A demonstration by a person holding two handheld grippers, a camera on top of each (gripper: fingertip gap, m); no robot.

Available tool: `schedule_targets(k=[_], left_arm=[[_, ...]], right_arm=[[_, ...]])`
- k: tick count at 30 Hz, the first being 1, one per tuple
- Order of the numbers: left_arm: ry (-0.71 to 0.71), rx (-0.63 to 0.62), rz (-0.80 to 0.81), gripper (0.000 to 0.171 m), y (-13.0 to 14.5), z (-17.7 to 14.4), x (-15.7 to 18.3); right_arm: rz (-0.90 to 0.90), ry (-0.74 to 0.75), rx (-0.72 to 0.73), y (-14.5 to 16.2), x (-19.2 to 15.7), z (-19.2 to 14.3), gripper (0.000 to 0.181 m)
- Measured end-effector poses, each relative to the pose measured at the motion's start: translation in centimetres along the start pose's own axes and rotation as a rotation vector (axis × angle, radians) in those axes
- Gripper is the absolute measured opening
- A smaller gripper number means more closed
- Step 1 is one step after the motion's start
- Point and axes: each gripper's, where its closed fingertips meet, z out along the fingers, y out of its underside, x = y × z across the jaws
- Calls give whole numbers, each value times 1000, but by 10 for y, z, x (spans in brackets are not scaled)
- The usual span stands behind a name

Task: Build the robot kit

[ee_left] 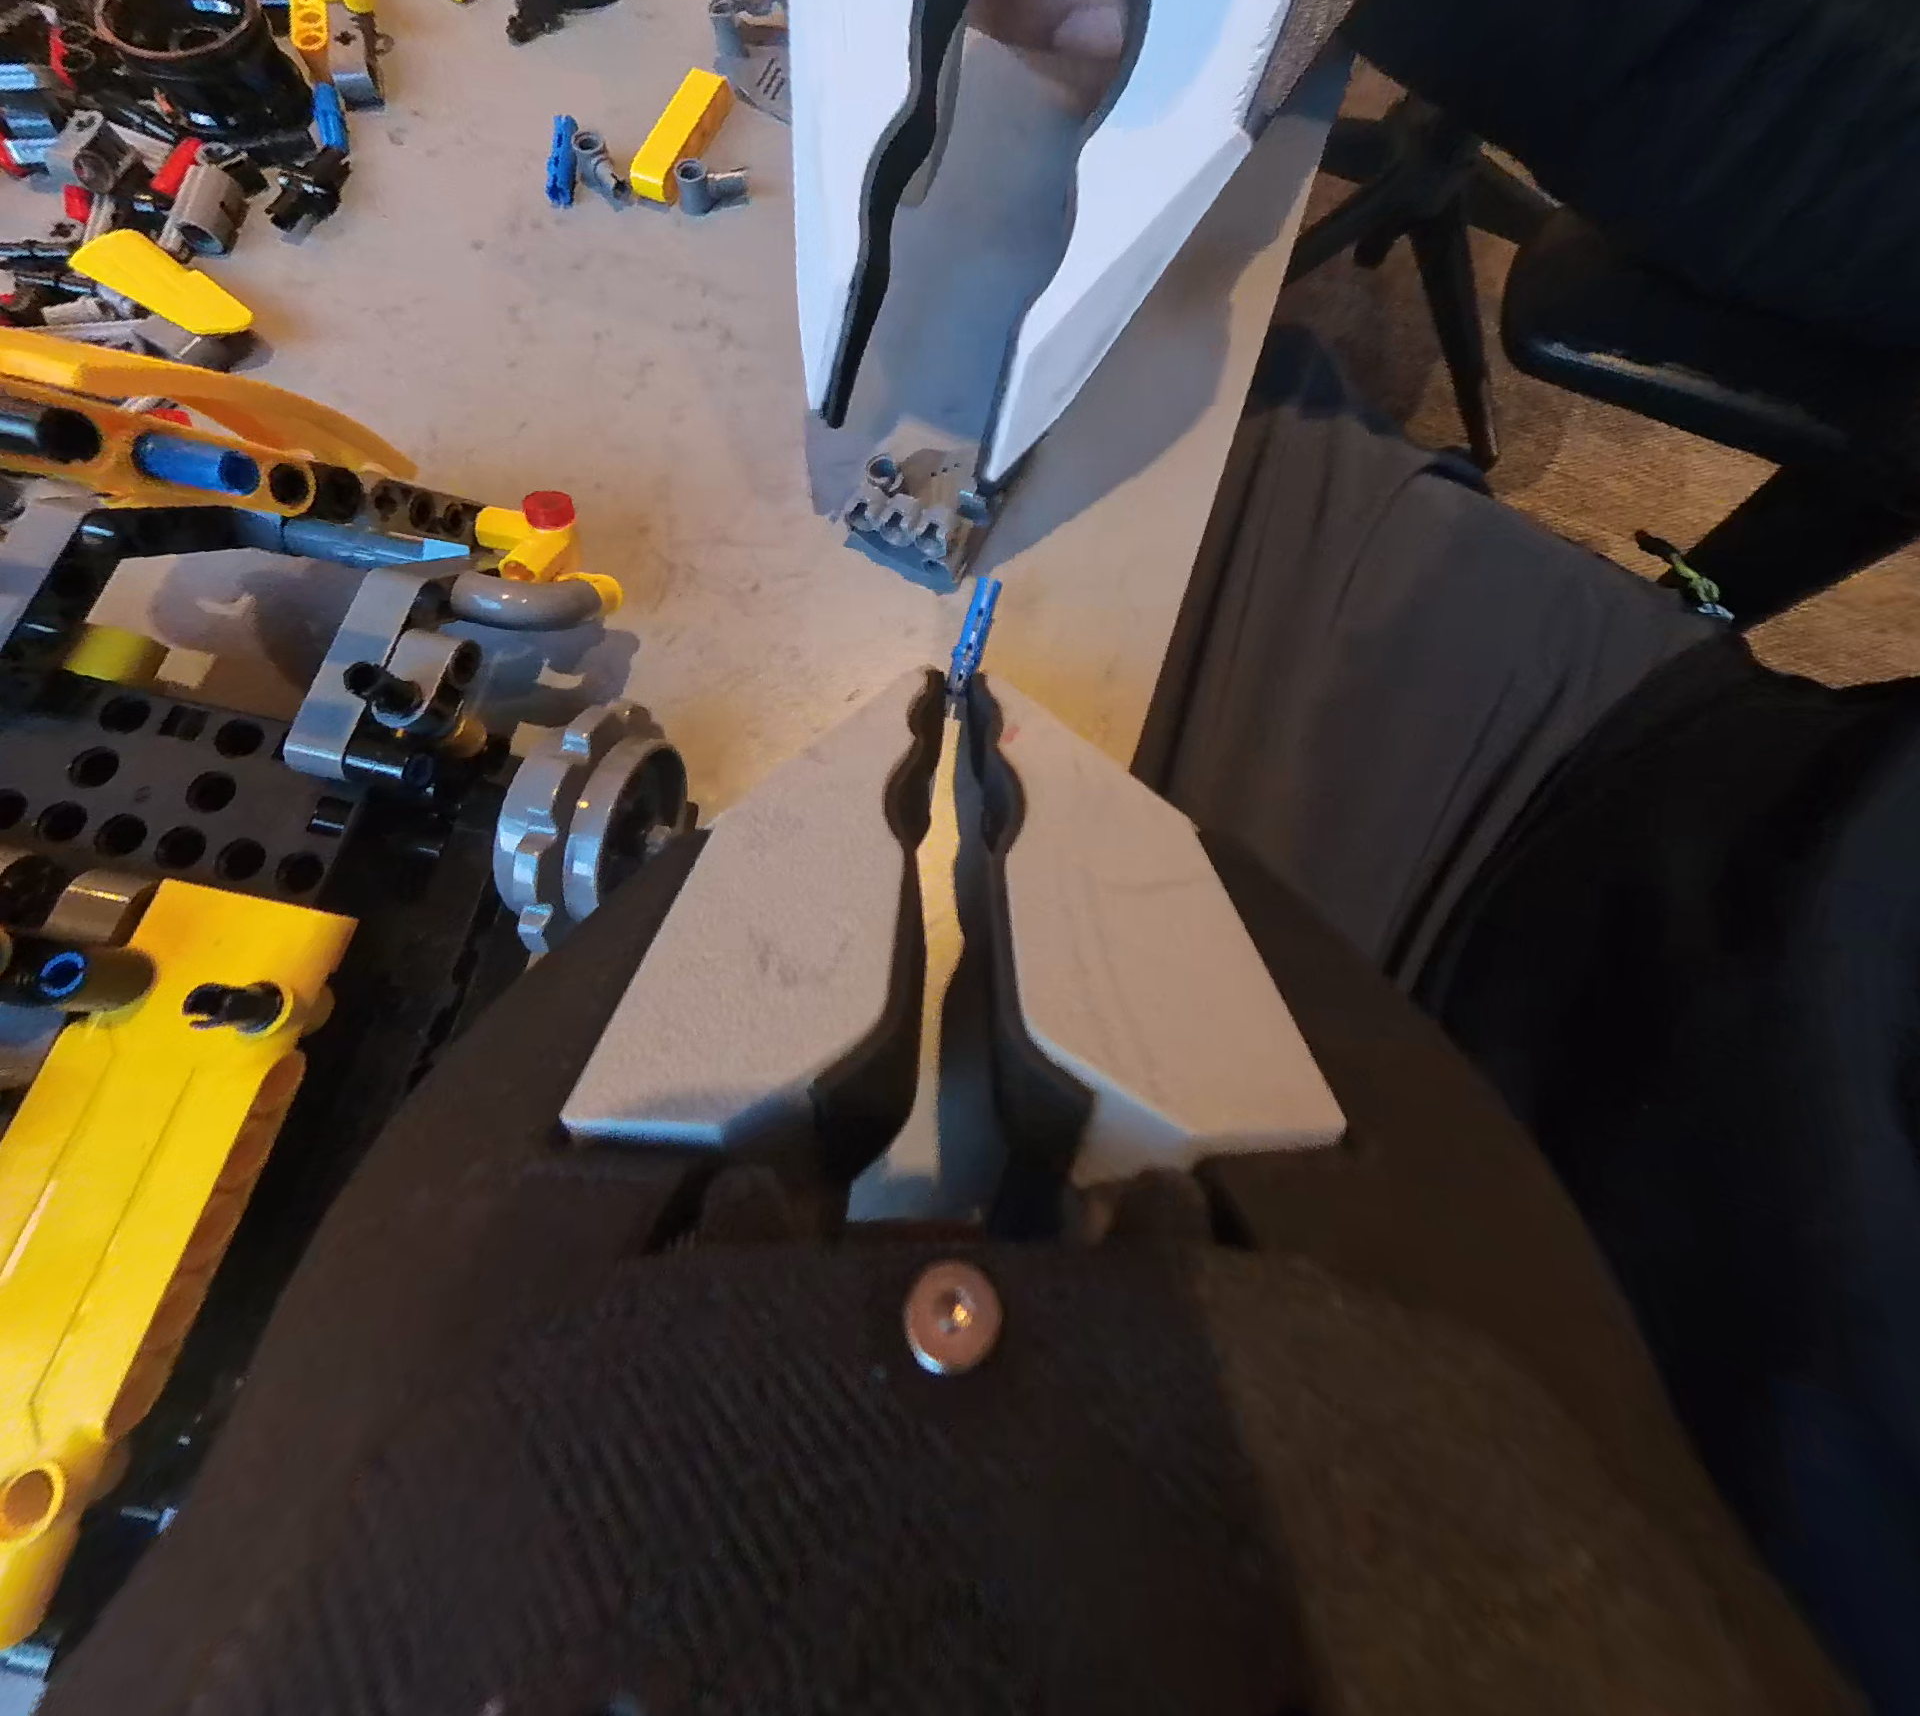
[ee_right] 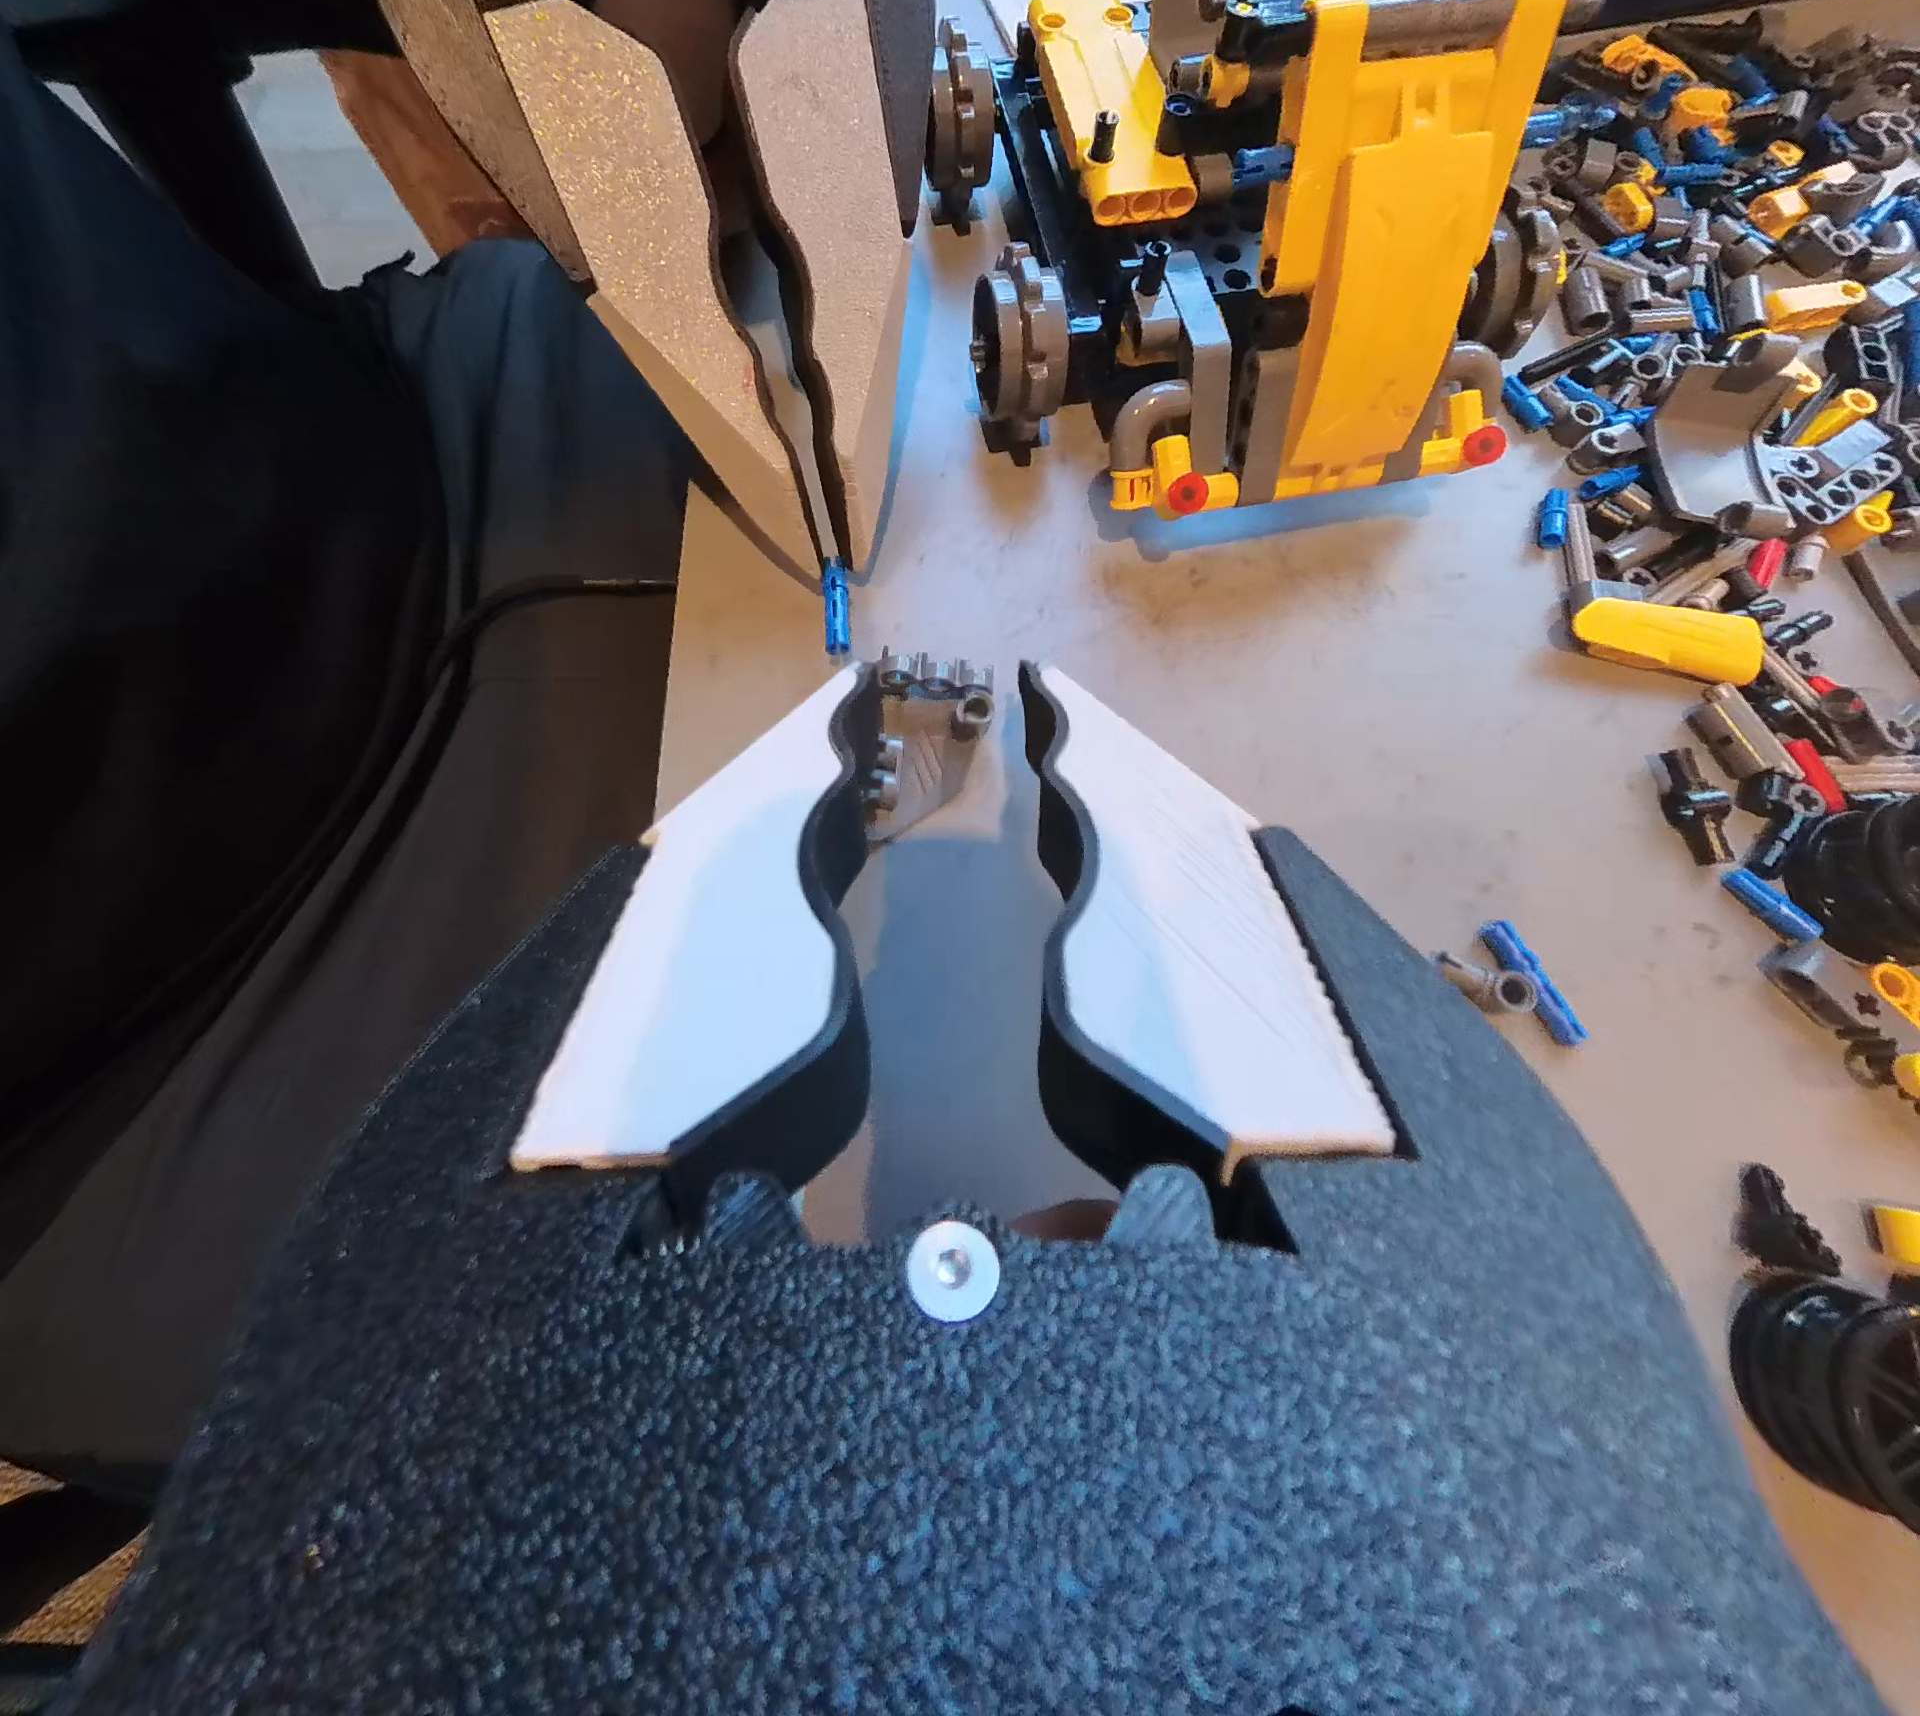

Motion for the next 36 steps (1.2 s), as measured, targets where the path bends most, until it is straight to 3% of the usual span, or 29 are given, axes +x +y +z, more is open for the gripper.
schedule_targets(k=[18,36], left_arm=[[-14,-38,9,3,4,-2,-7],[-43,-30,-70,3,1,6,-4]], right_arm=[[43,44,-137,10,-13,14,15],[35,39,-156,14,-17,12,4]])
